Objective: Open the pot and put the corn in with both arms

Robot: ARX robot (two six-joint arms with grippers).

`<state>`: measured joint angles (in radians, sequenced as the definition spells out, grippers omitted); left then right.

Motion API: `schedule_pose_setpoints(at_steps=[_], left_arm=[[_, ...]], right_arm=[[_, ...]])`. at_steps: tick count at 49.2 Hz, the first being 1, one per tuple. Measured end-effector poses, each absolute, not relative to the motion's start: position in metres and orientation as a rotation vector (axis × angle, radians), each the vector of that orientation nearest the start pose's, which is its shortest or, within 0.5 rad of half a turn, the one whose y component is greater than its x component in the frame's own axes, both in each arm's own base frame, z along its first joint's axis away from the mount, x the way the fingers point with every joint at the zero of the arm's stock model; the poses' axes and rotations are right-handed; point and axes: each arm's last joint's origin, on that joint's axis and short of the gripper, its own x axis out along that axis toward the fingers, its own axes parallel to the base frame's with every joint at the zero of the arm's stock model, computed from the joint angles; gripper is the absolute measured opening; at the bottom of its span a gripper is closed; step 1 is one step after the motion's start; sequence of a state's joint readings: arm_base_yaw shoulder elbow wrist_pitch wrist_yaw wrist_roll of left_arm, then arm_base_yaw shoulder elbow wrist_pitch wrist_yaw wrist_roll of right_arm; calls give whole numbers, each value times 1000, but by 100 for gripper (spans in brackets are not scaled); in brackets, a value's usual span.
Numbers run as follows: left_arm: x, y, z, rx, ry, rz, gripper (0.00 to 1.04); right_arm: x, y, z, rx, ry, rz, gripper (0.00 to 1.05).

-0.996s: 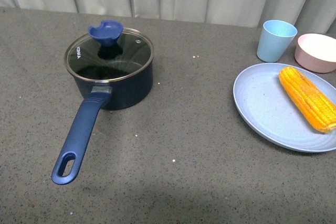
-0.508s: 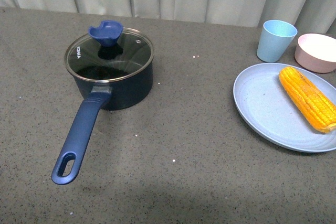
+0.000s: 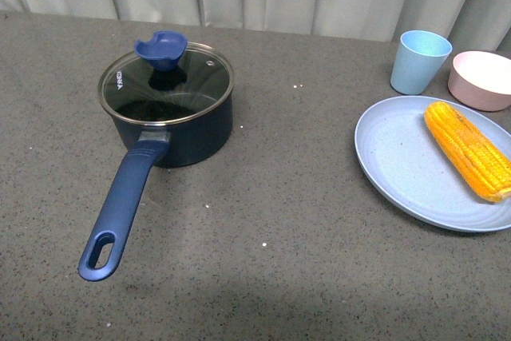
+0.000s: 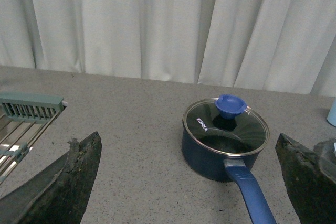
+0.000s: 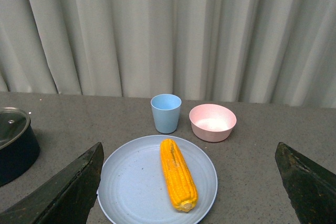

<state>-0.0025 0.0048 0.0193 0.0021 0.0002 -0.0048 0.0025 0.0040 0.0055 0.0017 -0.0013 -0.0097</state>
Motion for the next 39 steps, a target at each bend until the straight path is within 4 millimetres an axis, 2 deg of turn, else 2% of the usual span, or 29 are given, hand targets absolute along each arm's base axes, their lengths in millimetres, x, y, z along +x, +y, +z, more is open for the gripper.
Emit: schedule_pose_setpoints(at_steps=[31, 36, 39], left_arm=[[97, 0, 170, -5, -17, -3, 98], [104, -3, 160, 50, 154, -53, 98], [114, -6, 160, 48, 174, -74, 98]], right_arm=[[98, 0, 165, -10, -3, 4, 96], [98, 0, 165, -10, -3, 5, 96], [98, 0, 165, -10, -3, 4, 96]])
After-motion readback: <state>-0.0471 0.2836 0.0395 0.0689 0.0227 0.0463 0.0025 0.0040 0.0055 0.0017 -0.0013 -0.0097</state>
